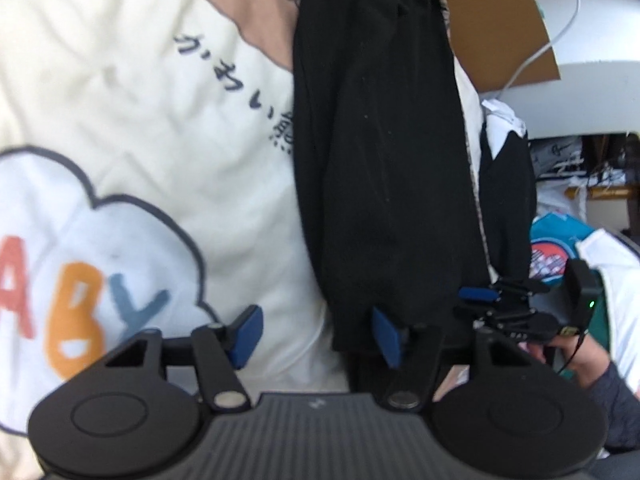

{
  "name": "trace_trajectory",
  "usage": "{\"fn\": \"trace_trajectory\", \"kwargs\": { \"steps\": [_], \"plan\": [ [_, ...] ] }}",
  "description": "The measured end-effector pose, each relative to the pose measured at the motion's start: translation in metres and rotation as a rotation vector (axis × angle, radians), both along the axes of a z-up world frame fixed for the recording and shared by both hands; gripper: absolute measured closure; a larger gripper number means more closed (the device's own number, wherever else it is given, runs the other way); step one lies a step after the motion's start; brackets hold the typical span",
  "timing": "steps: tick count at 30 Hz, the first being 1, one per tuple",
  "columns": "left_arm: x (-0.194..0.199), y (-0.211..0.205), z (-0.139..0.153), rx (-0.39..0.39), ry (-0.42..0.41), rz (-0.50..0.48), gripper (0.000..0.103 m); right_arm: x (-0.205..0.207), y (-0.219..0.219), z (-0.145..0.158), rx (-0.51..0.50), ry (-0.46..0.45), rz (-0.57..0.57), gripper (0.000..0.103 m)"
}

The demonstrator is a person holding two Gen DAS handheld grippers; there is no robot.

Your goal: Fold clothes

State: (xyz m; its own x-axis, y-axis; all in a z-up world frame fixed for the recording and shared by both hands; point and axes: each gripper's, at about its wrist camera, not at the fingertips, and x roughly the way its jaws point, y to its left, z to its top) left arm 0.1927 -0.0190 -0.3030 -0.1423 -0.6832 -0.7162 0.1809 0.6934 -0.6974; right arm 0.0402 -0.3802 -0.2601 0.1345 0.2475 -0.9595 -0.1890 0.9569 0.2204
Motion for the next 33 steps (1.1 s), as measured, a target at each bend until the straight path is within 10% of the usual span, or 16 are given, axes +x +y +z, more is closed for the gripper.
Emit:
{"fn": "trace_trajectory", "kwargs": {
  "steps": [4, 15, 22, 27, 33],
  "plan": [
    [-0.005, -0.013, -0.004, -0.007, -0.003, -0.029, 0.092, 0.002, -0.002, -0.003, 0.008, -0.001, 0.0, 0.06],
    [-0.004, 0.026, 0.01, 0.041, -0.051, 0.017, 0.103, 0.008, 0.0, -0.012, 0.002, -0.006, 0.015, 0.06],
    [0.002, 0.046, 0.013, 0.039, -0.057, 0.07, 0.1, 0.014, -0.005, -0.013, -0.003, 0.008, -0.008, 0.06],
    [0.008, 0.04, 0.016, 0.016, -0.048, 0.064, 0.065, 0.0, -0.035, -0.015, 0.012, 0.004, -0.069, 0.06],
    [0.002, 0.024, 0.005, 0.025, -0.022, 0.022, 0.059, 0.003, -0.065, -0.01, 0.01, -0.009, -0.153, 0.059]
  ]
}}
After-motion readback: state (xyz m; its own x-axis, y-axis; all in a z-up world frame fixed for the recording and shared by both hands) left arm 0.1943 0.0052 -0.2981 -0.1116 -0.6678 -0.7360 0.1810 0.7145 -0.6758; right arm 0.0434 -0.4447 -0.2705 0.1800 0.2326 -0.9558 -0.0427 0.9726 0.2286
